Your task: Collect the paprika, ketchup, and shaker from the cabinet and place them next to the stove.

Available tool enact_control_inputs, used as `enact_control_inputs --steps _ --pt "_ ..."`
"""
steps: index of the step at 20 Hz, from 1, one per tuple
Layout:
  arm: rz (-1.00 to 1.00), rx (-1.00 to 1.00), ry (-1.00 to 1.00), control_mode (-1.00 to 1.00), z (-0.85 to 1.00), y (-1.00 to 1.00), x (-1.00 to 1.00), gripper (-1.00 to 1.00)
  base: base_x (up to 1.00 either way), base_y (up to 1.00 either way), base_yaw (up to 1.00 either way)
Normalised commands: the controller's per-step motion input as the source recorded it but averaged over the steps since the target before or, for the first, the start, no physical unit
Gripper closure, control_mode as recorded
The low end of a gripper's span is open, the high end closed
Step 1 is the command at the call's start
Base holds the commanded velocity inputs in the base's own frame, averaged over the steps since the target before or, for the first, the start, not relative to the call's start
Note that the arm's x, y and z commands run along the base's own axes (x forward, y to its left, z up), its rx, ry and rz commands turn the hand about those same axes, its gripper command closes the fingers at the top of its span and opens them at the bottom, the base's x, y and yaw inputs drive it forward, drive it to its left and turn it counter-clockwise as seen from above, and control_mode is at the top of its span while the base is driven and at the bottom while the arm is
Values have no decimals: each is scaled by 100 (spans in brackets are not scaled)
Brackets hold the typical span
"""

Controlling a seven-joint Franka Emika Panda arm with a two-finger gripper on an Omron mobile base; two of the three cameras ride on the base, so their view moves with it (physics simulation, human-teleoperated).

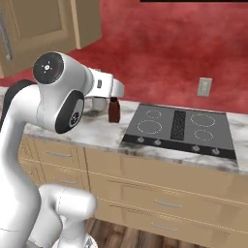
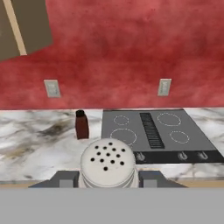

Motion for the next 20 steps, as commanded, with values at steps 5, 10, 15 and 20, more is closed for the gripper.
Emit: enact_control_inputs --steps 5,10,15,20 --pt "0 0 0 100 0 0 0 100 58 -55 0" --pt "0 0 0 100 0 0 0 100 36 -67 0" --pt "0 0 0 100 0 0 0 100 19 -72 0" --pt "0 0 0 100 0 0 0 100 36 -64 0"
